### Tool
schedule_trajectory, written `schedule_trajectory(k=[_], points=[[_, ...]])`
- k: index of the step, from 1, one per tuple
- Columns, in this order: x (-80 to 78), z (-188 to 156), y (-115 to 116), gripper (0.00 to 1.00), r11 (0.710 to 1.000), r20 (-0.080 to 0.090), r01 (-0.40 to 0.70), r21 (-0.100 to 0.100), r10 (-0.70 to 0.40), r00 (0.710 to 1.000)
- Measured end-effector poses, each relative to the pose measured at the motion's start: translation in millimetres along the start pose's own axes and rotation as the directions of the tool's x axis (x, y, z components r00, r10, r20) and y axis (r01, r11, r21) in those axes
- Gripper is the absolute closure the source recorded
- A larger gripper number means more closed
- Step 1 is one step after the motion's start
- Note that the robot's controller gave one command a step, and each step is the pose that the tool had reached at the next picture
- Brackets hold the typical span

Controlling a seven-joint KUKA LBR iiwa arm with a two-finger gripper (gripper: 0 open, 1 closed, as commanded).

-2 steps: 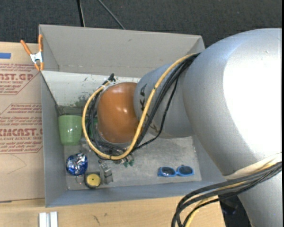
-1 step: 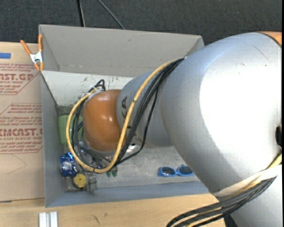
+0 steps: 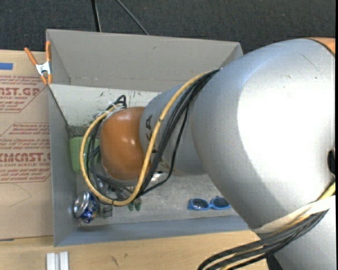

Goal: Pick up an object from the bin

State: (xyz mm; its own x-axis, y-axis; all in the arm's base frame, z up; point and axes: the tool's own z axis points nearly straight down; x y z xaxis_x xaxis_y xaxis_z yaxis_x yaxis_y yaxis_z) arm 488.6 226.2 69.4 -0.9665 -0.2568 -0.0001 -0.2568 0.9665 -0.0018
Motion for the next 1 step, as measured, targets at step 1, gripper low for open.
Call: schedule_trajectory(k=[1], points=[[-51.3, -174.3, -18.4, 1.00, 0.933, 0.011, 0.361, 0.001, -0.361, 0.933]])
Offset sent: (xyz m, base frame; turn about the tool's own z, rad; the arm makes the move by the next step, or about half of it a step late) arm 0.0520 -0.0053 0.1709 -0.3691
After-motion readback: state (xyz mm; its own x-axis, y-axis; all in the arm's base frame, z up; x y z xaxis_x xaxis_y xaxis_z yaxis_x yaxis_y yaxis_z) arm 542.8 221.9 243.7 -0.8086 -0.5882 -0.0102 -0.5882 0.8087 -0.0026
